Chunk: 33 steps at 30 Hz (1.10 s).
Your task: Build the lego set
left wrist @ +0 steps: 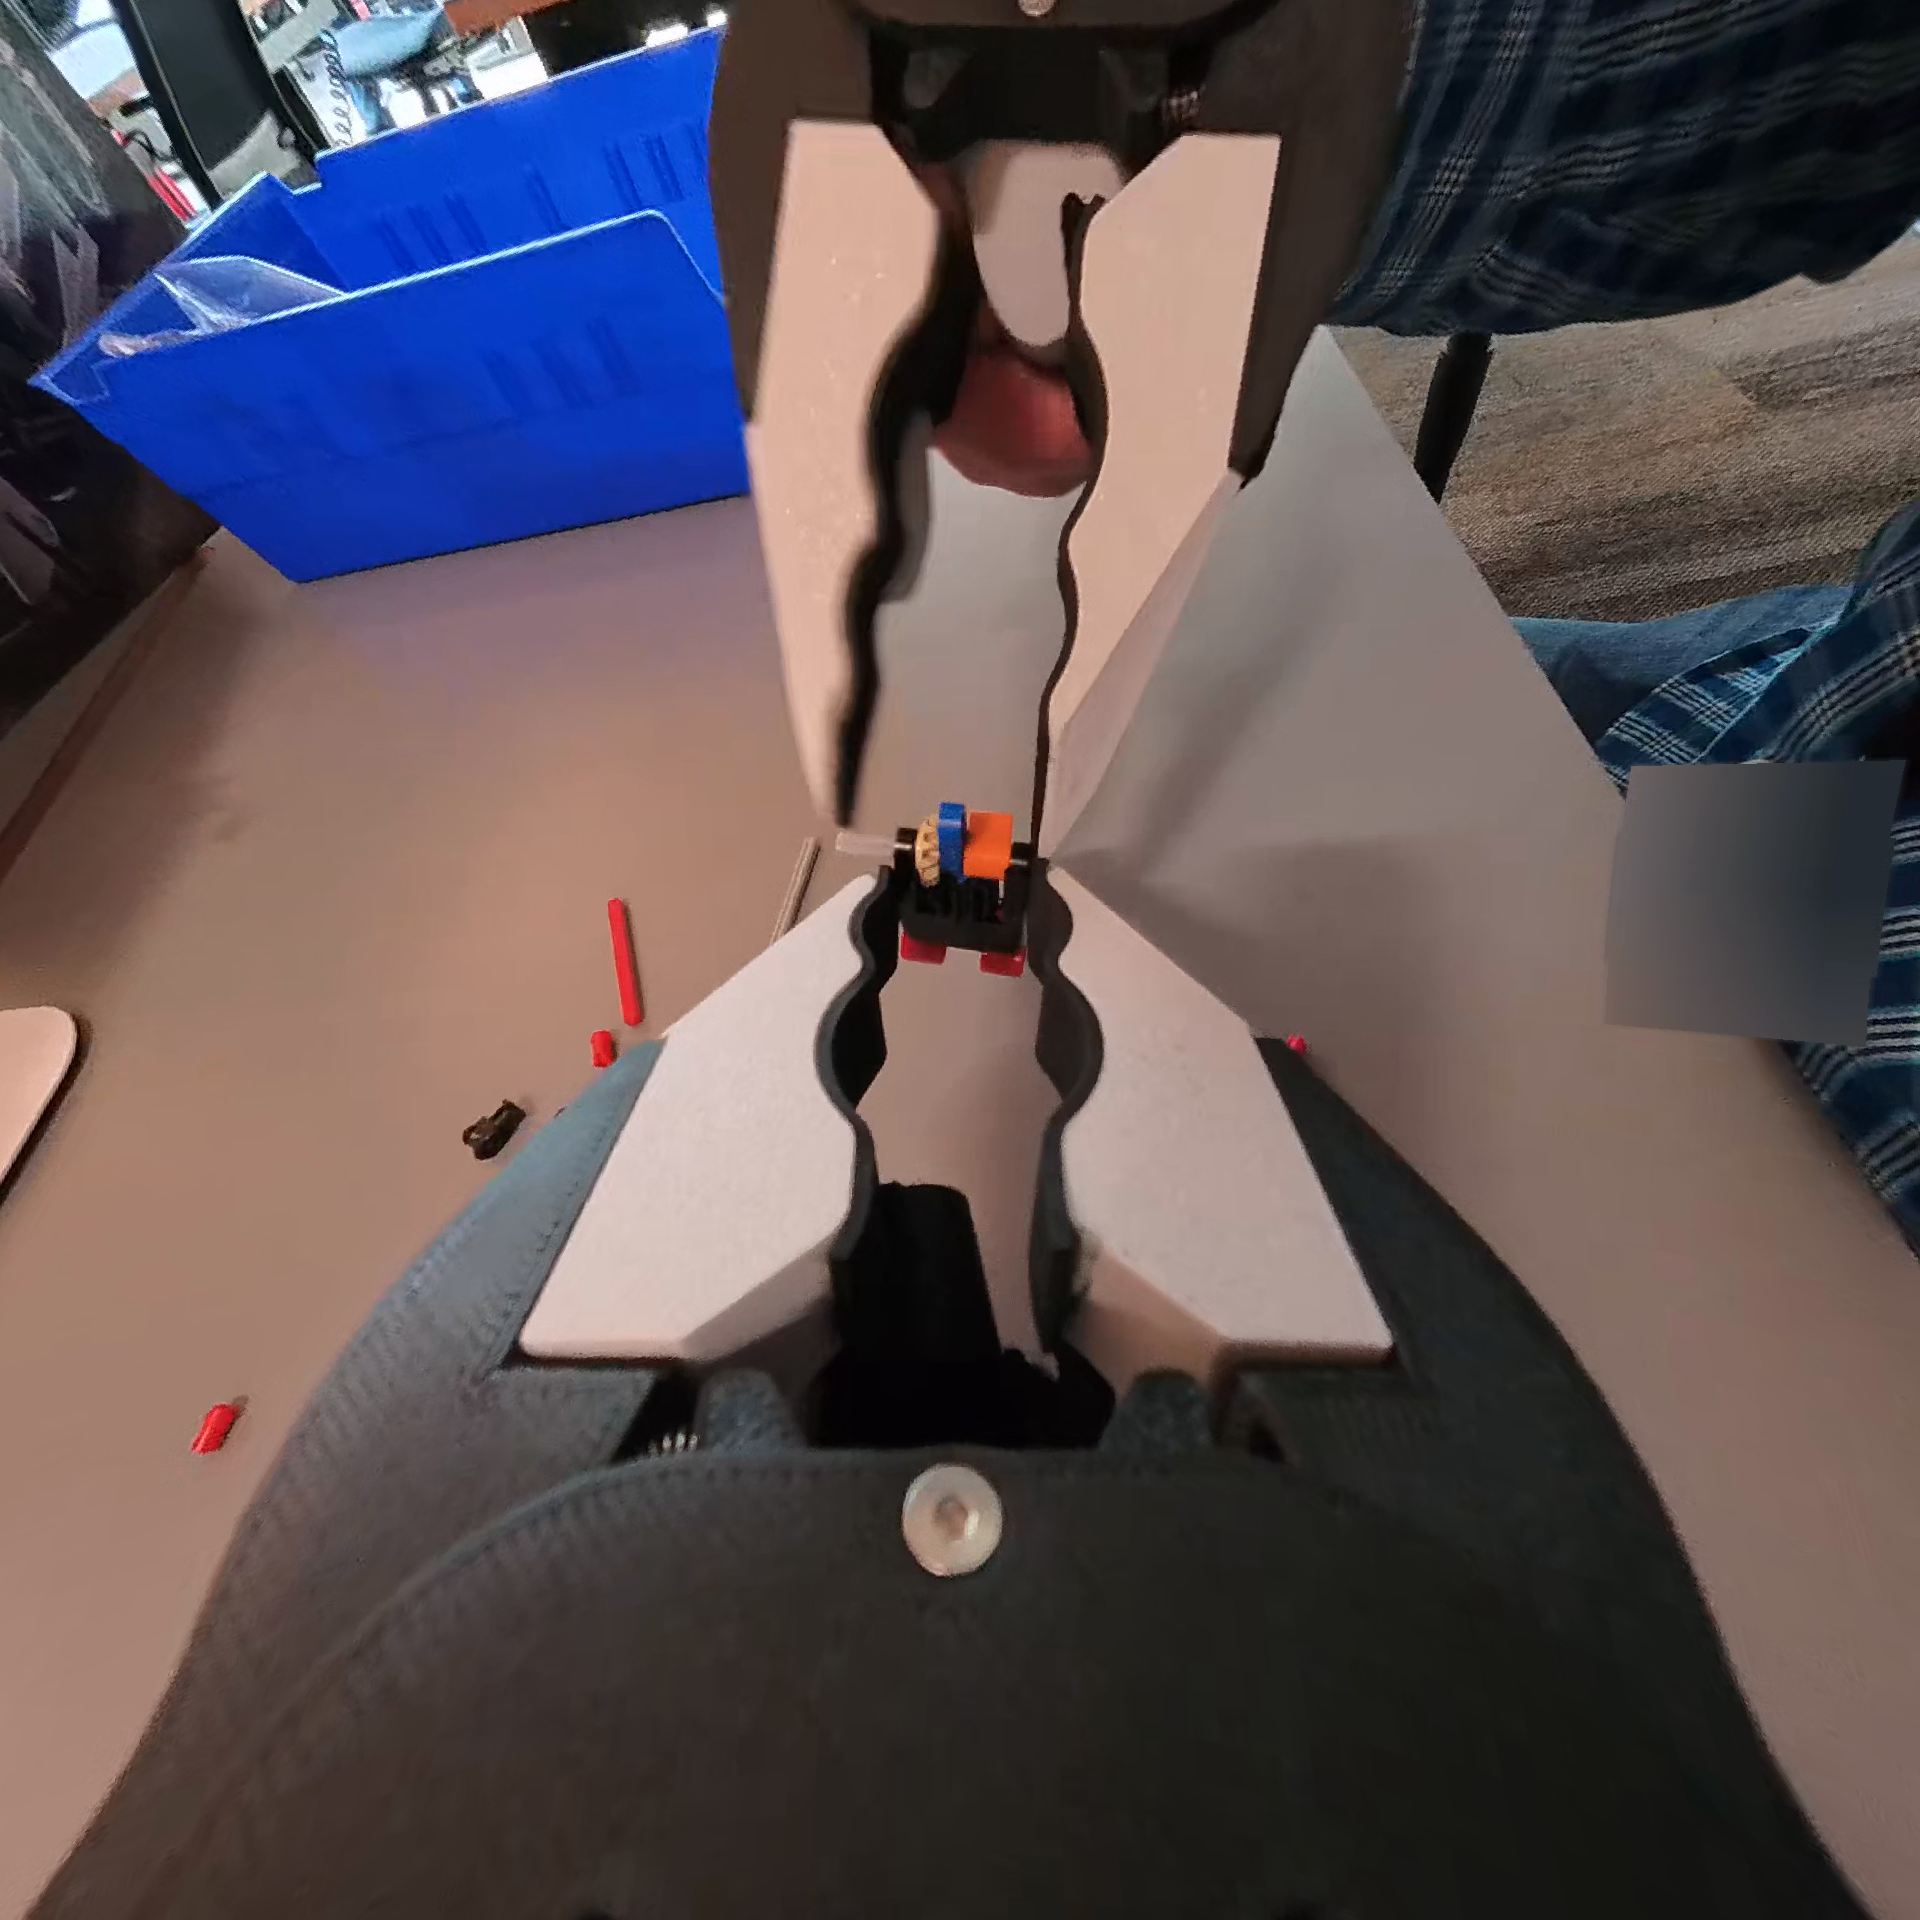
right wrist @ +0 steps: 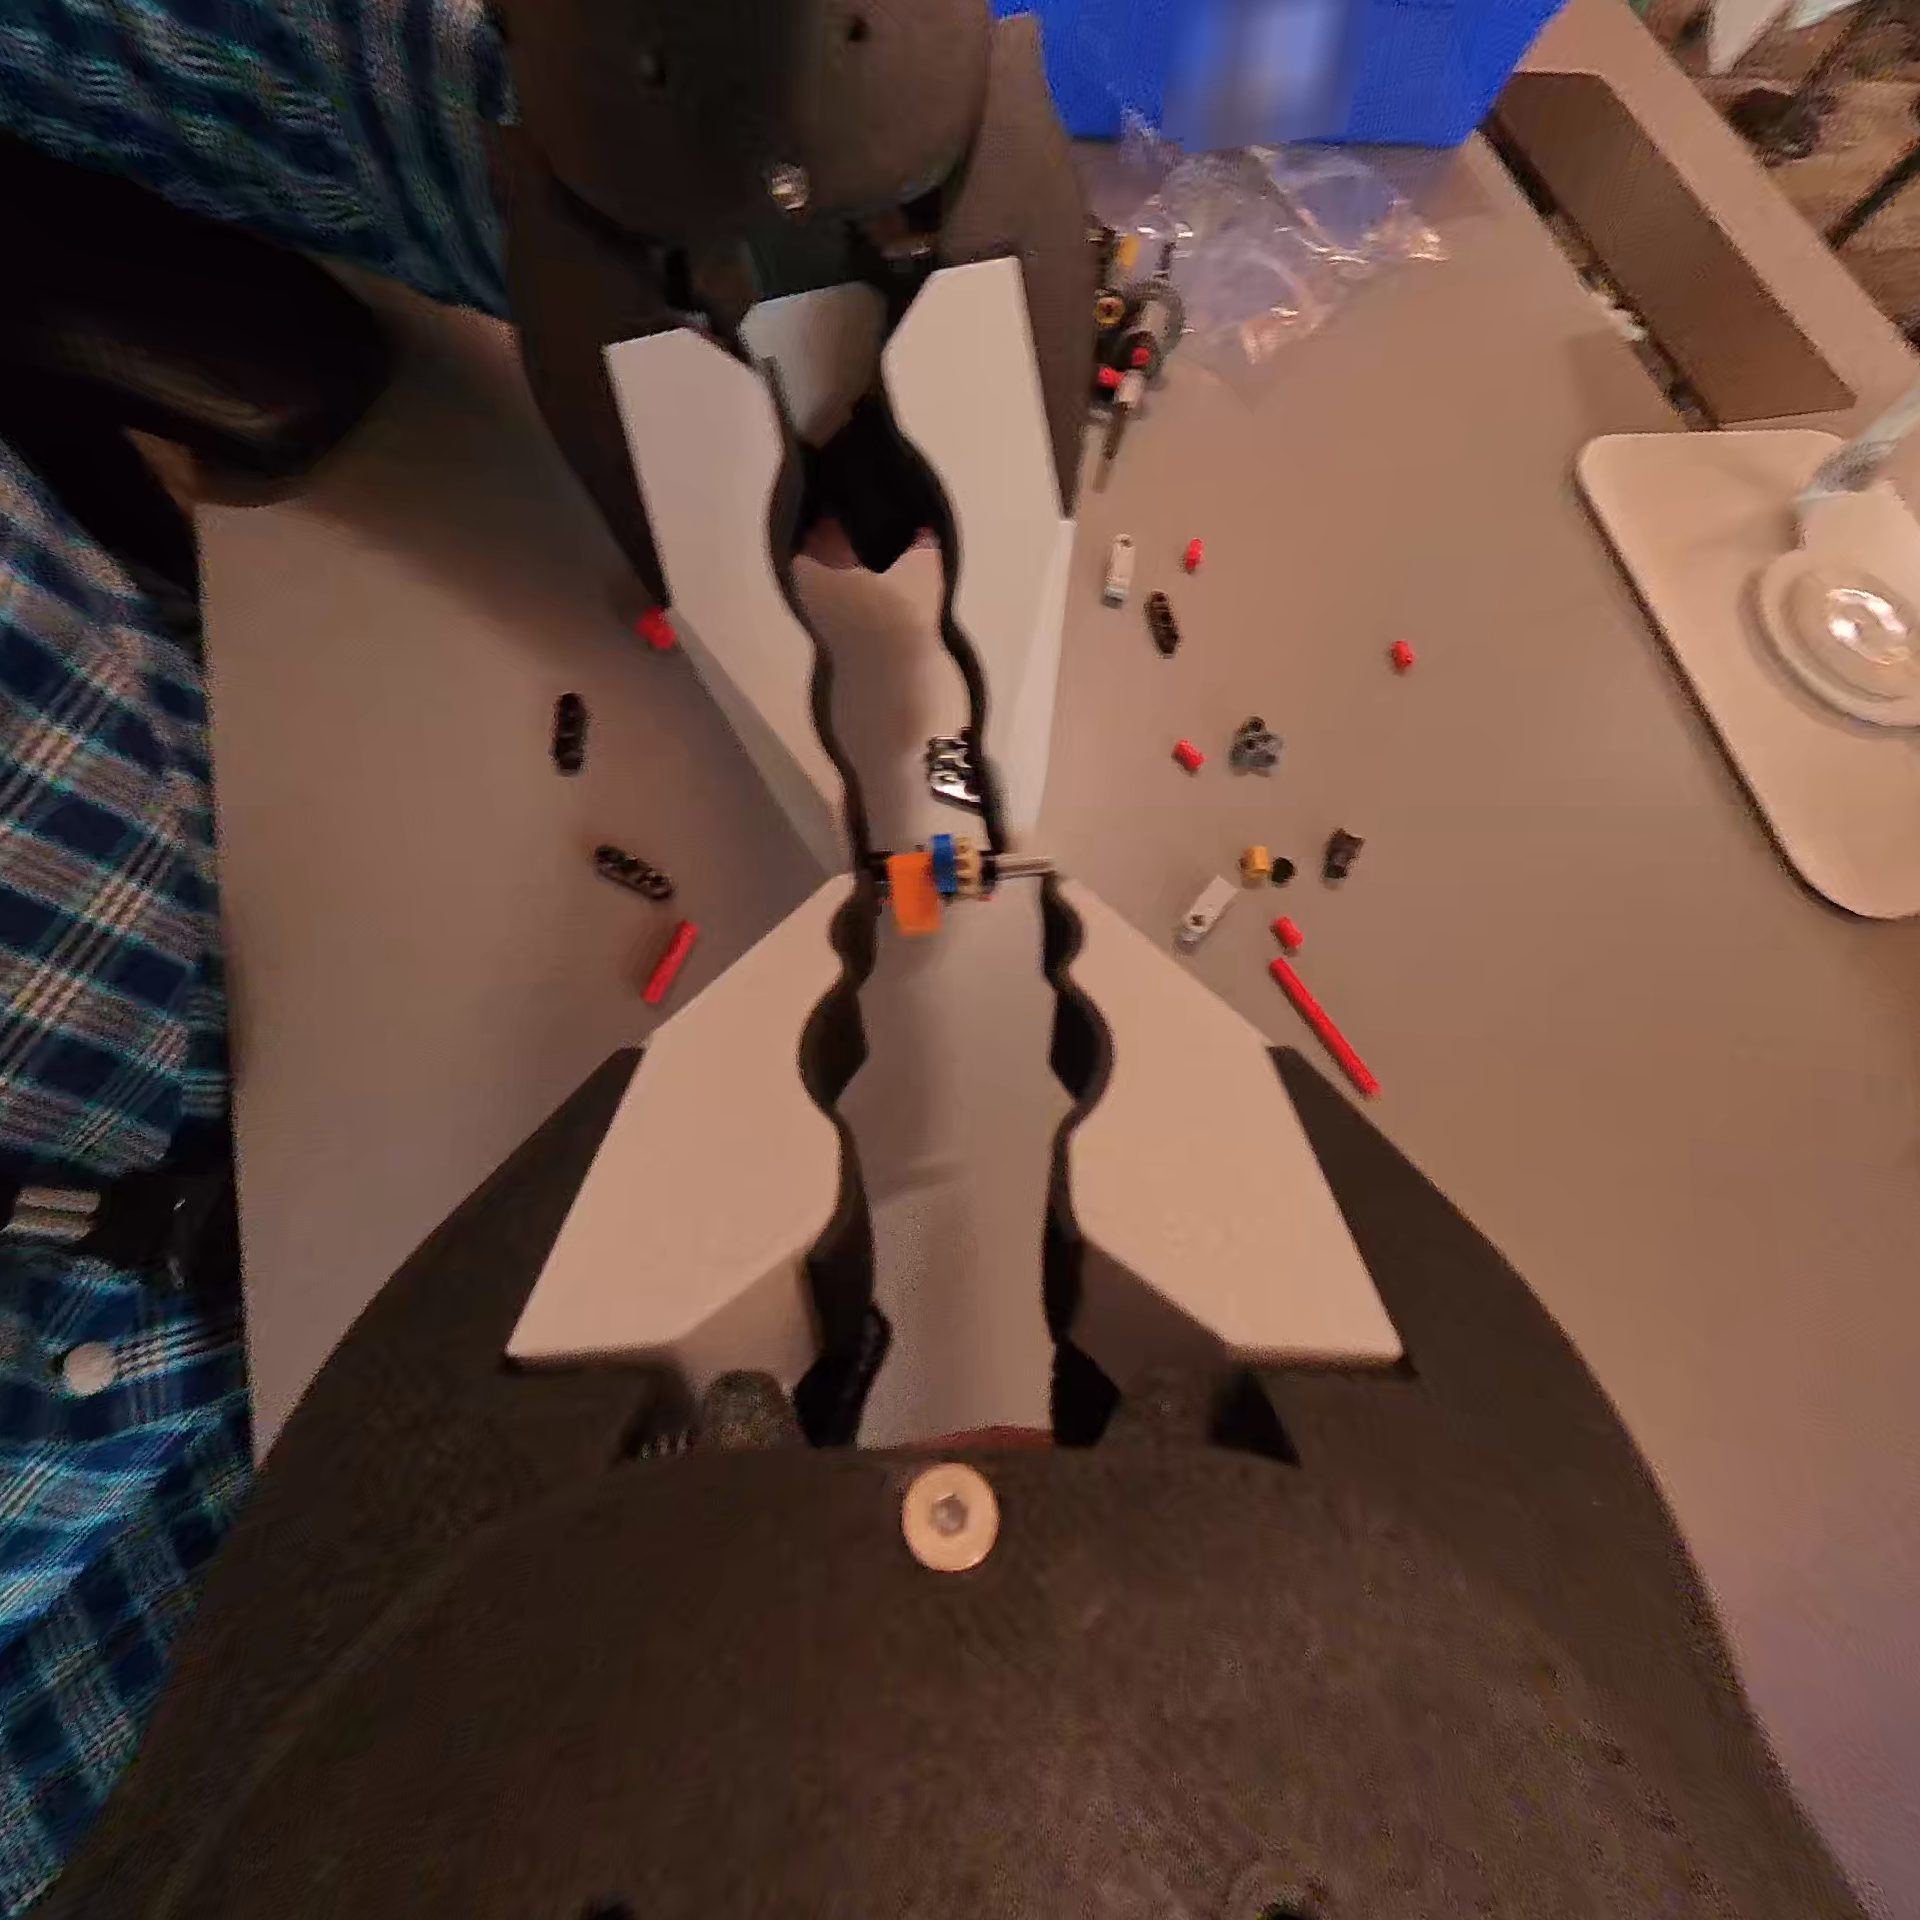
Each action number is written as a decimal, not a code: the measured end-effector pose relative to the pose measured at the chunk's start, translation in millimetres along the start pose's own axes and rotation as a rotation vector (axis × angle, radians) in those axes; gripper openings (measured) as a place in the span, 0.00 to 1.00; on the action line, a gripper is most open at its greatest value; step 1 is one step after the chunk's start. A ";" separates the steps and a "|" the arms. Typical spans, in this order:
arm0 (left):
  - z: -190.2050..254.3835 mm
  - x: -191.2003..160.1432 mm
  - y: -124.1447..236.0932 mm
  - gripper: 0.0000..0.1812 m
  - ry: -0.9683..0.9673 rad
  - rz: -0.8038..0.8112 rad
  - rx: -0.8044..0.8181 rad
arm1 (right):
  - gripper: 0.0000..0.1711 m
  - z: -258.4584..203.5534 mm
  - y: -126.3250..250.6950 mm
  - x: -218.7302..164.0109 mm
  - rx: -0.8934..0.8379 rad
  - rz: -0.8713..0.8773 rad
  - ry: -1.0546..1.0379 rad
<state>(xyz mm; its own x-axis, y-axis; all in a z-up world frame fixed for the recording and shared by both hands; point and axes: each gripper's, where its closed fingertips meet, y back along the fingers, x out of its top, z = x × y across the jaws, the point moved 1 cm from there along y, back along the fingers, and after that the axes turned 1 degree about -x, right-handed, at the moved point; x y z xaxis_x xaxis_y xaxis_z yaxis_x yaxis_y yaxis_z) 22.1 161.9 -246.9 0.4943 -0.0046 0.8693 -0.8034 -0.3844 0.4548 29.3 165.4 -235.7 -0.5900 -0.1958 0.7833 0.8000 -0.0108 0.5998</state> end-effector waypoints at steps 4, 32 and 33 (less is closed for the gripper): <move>0.7 1.9 -2.4 0.13 -0.020 -0.006 -0.006 | 0.22 1.9 2.4 -0.5 -0.029 -0.005 0.011; 1.5 -12.5 -19.2 0.13 -0.035 -0.108 0.000 | 0.11 -5.9 -4.6 -21.4 -0.039 0.013 -0.056; 0.7 -12.3 -18.4 0.13 -0.025 -0.100 0.003 | 0.11 -5.1 -4.9 -20.5 -0.040 0.017 -0.061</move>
<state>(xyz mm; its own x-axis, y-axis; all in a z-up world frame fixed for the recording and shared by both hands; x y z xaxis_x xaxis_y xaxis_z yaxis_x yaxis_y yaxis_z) 31.1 168.4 -266.1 0.5797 0.0108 0.8147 -0.7488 -0.3872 0.5379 38.1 164.5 -255.6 -0.5810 -0.1364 0.8024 0.8128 -0.0472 0.5806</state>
